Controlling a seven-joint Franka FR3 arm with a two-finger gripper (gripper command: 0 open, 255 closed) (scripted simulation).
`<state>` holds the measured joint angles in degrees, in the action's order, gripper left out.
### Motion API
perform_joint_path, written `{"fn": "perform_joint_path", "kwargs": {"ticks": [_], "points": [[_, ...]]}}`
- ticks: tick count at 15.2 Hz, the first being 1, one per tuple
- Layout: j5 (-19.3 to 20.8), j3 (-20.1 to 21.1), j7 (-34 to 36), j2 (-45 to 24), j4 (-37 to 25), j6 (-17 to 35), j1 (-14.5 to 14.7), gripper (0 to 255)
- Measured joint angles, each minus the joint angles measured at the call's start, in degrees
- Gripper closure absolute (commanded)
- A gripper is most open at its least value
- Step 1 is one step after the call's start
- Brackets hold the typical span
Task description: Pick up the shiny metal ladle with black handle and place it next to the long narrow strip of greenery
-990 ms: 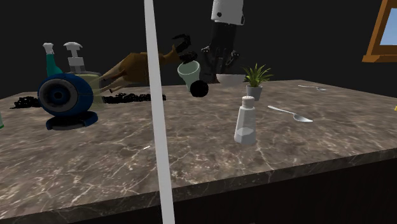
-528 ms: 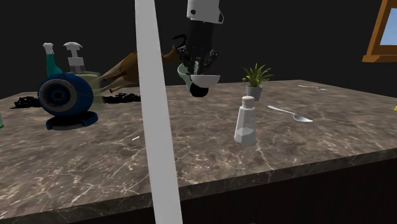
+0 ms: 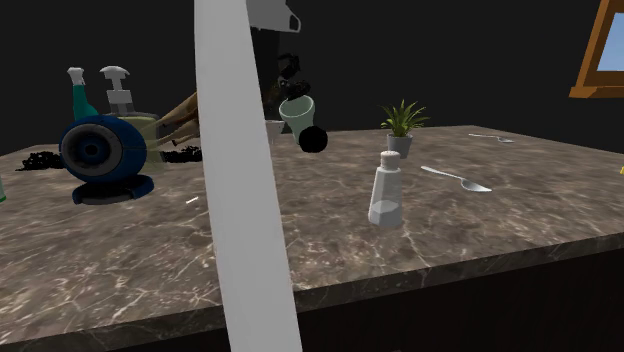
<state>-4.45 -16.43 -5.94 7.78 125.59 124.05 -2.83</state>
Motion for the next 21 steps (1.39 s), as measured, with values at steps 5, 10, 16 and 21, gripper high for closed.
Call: {"fn": "perform_joint_path", "kwargs": {"ticks": [5, 10, 16, 21], "points": [[-0.4, 0.6, 0.8, -0.7, 2.7, 3.5, 0.5, 255], [-1.3, 0.5, 0.0, -2.4, 5.0, 7.3, 0.7, 255], [-2.7, 0.4, -1.3, -5.0, 7.1, 11.8, 0.8, 255], [-4.2, 0.4, -2.6, -7.3, 8.4, 15.3, 0.9, 255]]}}
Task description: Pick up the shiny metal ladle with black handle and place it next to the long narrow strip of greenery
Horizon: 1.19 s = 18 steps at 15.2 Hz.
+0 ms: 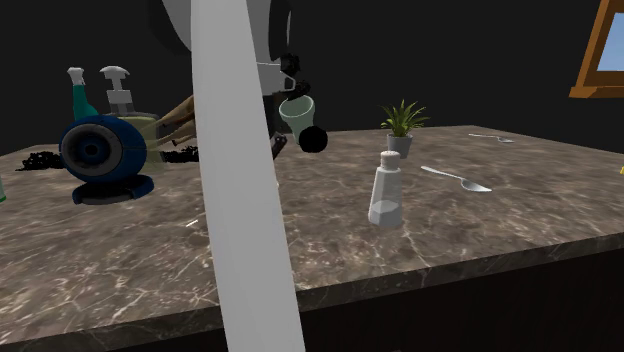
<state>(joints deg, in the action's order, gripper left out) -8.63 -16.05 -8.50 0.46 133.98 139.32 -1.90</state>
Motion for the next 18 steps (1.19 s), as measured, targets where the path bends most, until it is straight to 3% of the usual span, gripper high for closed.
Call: {"fn": "perform_joint_path", "kwargs": {"ticks": [5, 6, 12, 18], "points": [[-0.2, 0.0, -0.2, -0.2, 0.1, 0.3, 0.0, 255], [-0.2, 0.0, -0.2, -0.2, 0.1, 0.4, 0.0, 0], [-0.2, 0.0, -0.2, -0.2, 0.1, 0.4, 0.0, 0], [2.7, -0.2, 1.8, 4.9, -1.5, -6.1, -0.4, 0]]}}
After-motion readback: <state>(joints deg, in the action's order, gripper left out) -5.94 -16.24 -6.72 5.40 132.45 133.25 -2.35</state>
